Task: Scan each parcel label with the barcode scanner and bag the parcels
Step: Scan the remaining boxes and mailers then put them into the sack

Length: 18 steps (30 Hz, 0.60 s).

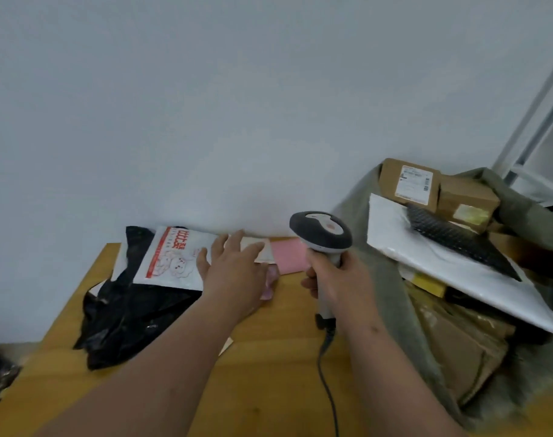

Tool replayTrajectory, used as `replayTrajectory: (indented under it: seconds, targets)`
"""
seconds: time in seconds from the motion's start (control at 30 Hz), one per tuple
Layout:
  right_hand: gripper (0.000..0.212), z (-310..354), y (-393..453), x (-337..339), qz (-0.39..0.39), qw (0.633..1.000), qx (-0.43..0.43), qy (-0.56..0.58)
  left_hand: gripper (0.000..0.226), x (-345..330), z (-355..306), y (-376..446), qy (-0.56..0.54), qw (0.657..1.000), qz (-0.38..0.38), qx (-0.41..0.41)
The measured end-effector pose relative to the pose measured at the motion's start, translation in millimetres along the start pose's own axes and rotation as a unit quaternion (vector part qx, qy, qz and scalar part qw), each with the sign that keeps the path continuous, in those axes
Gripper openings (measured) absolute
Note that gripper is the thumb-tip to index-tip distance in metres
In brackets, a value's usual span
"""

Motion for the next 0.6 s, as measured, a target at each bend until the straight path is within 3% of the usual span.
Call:
replayTrajectory:
  seconds: [0.07, 0.27, 0.4, 0.6]
  targets:
    - [0.031, -8, -4, -24, 0.004, 1.0, -0.009, -0.008, 0.046, -1, 30, 1, 0.009, 1.0, 0.006, 0.009]
    - [0.025, -36, -12, -72, 0.017, 0.998, -0.052, -0.022, 0.048, -24, 102, 2, 0.019, 0.997, 0.049, 0.048]
    - [0.014, -55, -4, -87, 0.023, 0.996, -0.08, -0.012, 0.047, -46, 125, 4, 0.018, 0.994, 0.086, 0.068]
    - [0.015, -78, 33, -103, 0.039, 0.994, -0.099, -0.029, 0.048, -75, 141, 26, 0.022, 0.988, 0.117, 0.102]
Point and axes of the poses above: each hand's wrist, its own y-axis towards the middle knuckle, its own x-axis out of the back of the hand, z = x × y, the point moved 5 cm from there along y, towards the middle knuckle, and after that the axes turned 5 degrees about x, right-handed, at the moved point
